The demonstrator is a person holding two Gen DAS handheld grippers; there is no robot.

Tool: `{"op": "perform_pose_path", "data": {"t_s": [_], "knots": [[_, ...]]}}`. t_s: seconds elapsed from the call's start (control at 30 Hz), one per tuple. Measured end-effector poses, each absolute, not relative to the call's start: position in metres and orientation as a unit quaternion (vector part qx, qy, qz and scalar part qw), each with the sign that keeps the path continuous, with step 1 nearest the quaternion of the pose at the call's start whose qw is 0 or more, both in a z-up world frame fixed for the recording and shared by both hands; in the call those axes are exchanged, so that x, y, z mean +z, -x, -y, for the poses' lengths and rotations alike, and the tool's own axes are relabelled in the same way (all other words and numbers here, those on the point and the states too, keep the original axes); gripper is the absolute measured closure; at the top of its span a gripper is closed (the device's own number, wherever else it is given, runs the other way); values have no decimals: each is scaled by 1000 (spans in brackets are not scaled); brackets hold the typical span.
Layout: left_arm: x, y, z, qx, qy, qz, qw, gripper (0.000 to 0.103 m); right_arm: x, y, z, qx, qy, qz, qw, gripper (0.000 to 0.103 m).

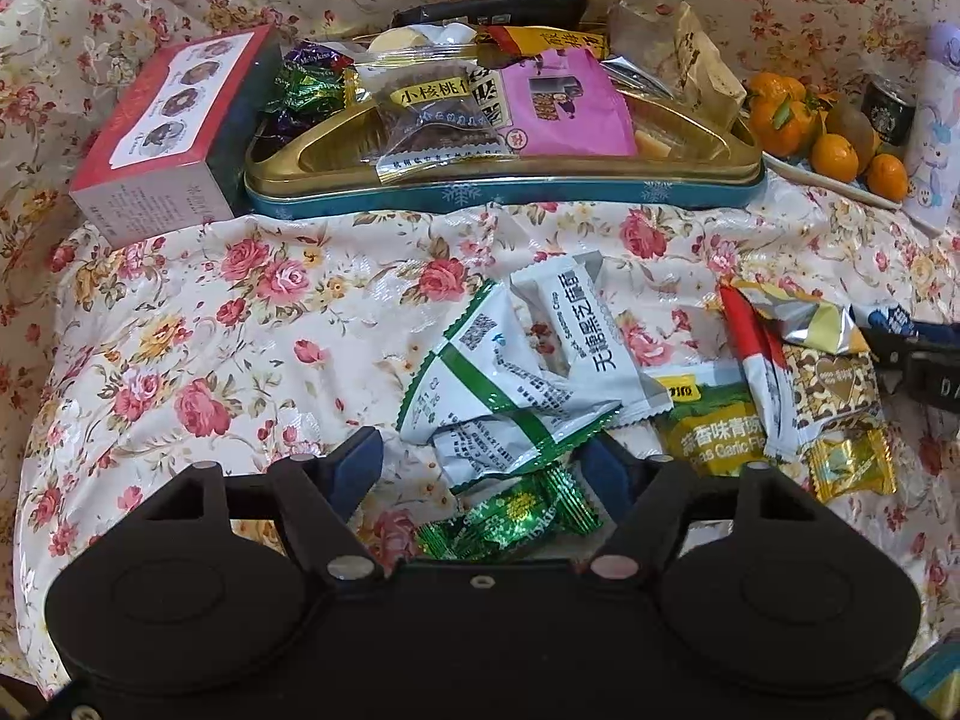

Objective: Organize snacks
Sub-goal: 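Lift the white-green bag with the left gripper while the right carries the blueberry packet to the tray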

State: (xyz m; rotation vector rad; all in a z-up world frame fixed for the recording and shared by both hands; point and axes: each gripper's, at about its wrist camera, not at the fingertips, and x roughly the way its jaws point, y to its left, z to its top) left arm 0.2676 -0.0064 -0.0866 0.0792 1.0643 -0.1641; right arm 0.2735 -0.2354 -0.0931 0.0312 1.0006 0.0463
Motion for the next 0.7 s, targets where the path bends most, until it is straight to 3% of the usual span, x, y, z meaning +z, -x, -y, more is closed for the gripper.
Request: {"op": "perform_pose_path", "data": {"t_s": [0.7], "knots": [[-60,-276,13,-130,-67,-474,868,38,-94,-271,233,25,-9,-474,880,67]]}}
